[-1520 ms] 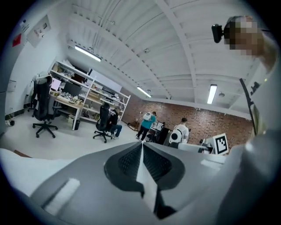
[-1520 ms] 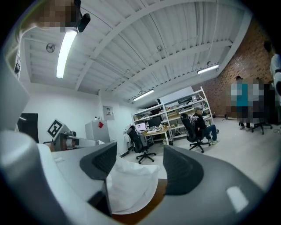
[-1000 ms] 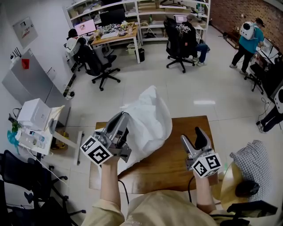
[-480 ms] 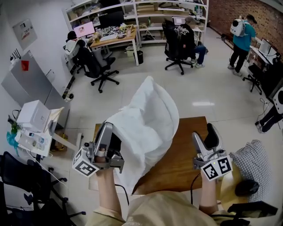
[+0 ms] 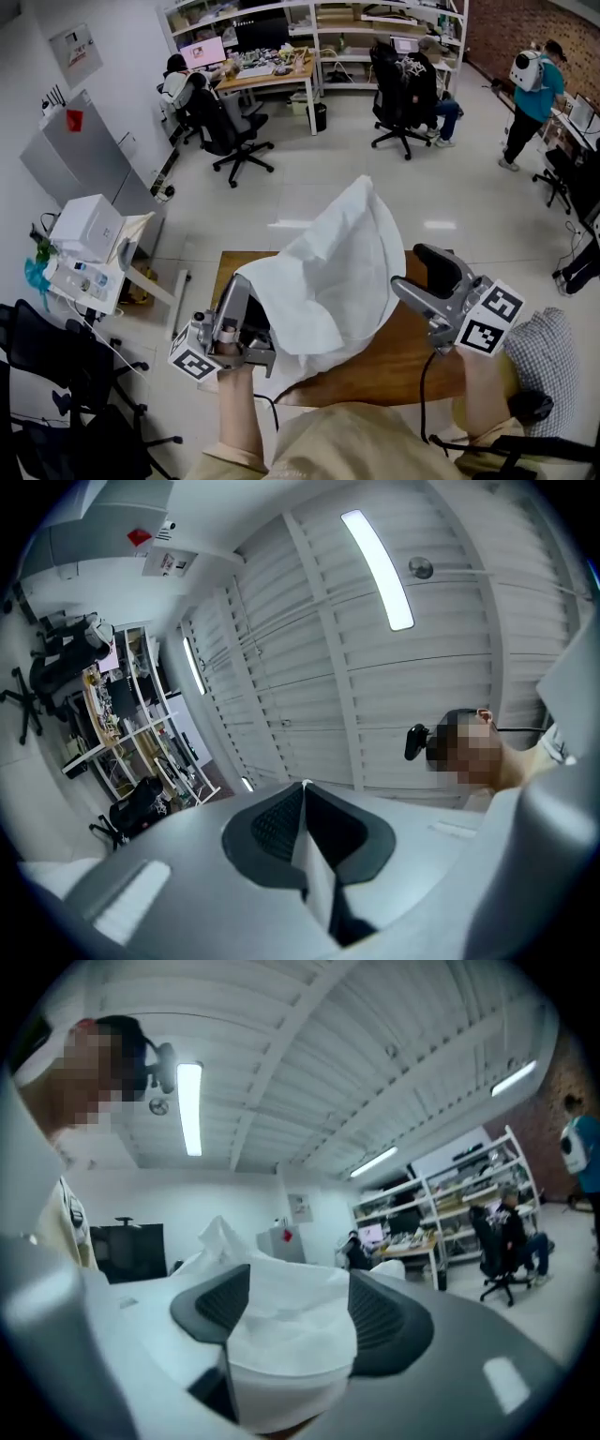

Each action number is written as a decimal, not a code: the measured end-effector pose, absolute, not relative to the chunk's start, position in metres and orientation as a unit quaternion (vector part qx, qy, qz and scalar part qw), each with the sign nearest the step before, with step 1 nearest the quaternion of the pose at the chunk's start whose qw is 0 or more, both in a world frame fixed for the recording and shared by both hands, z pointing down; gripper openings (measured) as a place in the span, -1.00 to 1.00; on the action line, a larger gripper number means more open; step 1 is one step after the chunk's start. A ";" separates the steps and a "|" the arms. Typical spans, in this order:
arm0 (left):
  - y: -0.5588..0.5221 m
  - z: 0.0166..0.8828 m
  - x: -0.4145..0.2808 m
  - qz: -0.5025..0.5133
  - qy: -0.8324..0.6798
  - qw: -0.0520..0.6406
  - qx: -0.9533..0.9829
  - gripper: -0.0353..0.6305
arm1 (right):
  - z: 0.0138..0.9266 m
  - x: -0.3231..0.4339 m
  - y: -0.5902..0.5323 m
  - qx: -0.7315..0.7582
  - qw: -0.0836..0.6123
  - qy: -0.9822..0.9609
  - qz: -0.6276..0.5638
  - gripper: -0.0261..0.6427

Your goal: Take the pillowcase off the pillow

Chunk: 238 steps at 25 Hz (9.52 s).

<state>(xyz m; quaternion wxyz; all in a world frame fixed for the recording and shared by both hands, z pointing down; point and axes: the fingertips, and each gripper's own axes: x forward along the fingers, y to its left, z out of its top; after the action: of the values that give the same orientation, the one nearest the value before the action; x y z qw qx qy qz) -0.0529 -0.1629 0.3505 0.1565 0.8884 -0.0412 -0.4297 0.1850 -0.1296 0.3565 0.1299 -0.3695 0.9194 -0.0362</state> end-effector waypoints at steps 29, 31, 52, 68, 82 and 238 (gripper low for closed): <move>-0.165 0.443 0.007 -0.278 -0.092 0.164 0.942 -0.87 | 0.550 0.166 -0.210 -0.313 -0.302 0.894 -0.106 -0.85; -0.161 0.450 0.004 -0.276 -0.070 0.163 0.945 -0.75 | 0.550 0.163 -0.209 -0.314 -0.295 0.896 -0.107 -0.85; -0.263 0.463 -0.020 -0.102 -0.214 0.072 0.969 0.41 | 0.508 0.137 -0.190 -0.287 -0.256 0.919 -0.084 -0.85; -0.289 0.489 0.070 0.322 0.150 -0.106 0.929 0.10 | 0.479 0.082 -0.172 -0.230 -0.341 0.911 0.025 -0.85; -0.295 0.533 0.093 0.328 0.181 -0.044 0.926 -0.84 | 0.474 0.089 -0.164 -0.241 -0.353 0.904 0.028 -0.85; -0.209 0.597 0.011 0.191 -0.092 0.032 0.977 0.21 | 0.437 0.131 -0.238 -0.298 -0.067 0.949 -0.075 -0.88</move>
<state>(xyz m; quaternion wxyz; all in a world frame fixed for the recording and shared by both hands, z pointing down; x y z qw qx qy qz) 0.0107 -0.2091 0.5967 0.0321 0.9767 -0.0919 0.1911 0.1310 -0.2377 0.4373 -0.0669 -0.2980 0.9493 -0.0746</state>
